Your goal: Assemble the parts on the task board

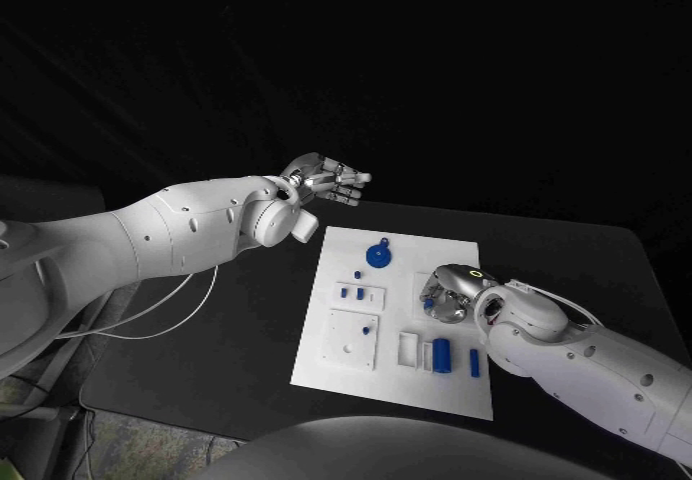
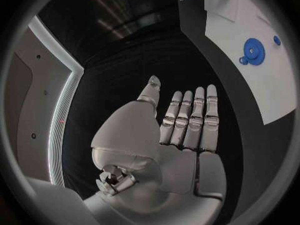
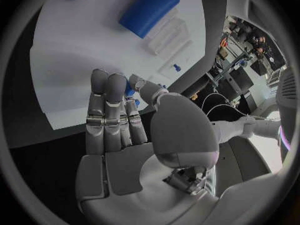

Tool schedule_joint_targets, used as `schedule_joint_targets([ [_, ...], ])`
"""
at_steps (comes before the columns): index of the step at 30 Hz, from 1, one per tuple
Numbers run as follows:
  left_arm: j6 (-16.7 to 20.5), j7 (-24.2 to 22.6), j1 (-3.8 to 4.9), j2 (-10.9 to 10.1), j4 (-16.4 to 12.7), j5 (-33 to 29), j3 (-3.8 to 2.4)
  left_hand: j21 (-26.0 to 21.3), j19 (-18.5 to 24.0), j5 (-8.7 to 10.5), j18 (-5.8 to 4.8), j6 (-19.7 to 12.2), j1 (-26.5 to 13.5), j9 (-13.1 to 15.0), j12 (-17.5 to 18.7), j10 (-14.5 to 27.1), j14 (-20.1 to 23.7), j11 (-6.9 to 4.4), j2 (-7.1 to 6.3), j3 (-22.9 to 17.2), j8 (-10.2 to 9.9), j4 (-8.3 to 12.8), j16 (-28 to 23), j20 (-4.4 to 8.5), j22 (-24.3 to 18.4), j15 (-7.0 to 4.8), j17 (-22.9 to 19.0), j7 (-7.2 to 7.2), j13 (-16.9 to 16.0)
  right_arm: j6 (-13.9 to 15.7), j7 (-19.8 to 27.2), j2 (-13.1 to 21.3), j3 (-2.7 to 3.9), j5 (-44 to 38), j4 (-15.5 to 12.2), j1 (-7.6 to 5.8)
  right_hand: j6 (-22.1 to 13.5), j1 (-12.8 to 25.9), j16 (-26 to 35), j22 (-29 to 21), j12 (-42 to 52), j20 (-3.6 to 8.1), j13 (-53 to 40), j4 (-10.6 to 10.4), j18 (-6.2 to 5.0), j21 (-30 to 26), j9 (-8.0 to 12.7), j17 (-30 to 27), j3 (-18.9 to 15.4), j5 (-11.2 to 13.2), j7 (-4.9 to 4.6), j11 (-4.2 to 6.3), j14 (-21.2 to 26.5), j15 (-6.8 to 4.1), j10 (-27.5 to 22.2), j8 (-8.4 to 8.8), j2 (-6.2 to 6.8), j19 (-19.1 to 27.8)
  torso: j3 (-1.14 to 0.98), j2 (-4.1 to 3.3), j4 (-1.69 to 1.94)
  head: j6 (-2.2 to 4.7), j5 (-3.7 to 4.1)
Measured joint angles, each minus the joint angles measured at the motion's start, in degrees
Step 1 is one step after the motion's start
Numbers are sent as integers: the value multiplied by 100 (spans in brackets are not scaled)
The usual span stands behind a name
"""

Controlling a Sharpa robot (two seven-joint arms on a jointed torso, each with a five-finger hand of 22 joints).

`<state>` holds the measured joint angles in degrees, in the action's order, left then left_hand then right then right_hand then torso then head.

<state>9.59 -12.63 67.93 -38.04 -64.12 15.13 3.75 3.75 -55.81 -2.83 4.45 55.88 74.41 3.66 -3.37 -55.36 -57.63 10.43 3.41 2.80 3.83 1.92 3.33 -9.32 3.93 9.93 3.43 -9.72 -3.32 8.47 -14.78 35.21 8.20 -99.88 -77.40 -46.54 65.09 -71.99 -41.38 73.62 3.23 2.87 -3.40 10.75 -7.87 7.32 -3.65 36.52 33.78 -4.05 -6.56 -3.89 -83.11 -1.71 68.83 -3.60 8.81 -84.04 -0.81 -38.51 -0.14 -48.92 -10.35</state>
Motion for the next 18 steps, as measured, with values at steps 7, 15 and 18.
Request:
schedule_joint_targets([
  [7,-9,3,0,-1,2,0,0,0,0,0,0,0,0,0,0,0,0,0,0,0,0,0,0,0,0,0,0,0,0,119,-8,-8,-11,-28,22,18,240,-4,0,64,-4,64,10,40,46,32,-17,30,214,95,66,58,6,-59,263,-5,-92,1,-1,0,-1,-4,-11],
  [15,-28,5,0,-1,5,0,0,0,0,0,0,0,0,0,0,0,0,0,0,0,0,0,0,0,0,0,0,0,0,239,-19,-12,-20,-128,22,36,625,-74,0,133,27,154,13,254,124,199,-48,59,586,117,167,2,19,-148,554,26,-159,10,-1,1,-4,-7,-13],
  [18,-36,6,0,-1,7,1,0,0,0,0,0,0,0,0,0,0,0,0,0,0,0,0,0,0,0,0,0,0,0,284,-21,-5,-22,-173,20,41,682,-87,0,133,28,187,4,289,132,285,-58,77,621,118,183,2,-1,-168,594,19,-174,2,-1,1,-3,-9,-14],
])
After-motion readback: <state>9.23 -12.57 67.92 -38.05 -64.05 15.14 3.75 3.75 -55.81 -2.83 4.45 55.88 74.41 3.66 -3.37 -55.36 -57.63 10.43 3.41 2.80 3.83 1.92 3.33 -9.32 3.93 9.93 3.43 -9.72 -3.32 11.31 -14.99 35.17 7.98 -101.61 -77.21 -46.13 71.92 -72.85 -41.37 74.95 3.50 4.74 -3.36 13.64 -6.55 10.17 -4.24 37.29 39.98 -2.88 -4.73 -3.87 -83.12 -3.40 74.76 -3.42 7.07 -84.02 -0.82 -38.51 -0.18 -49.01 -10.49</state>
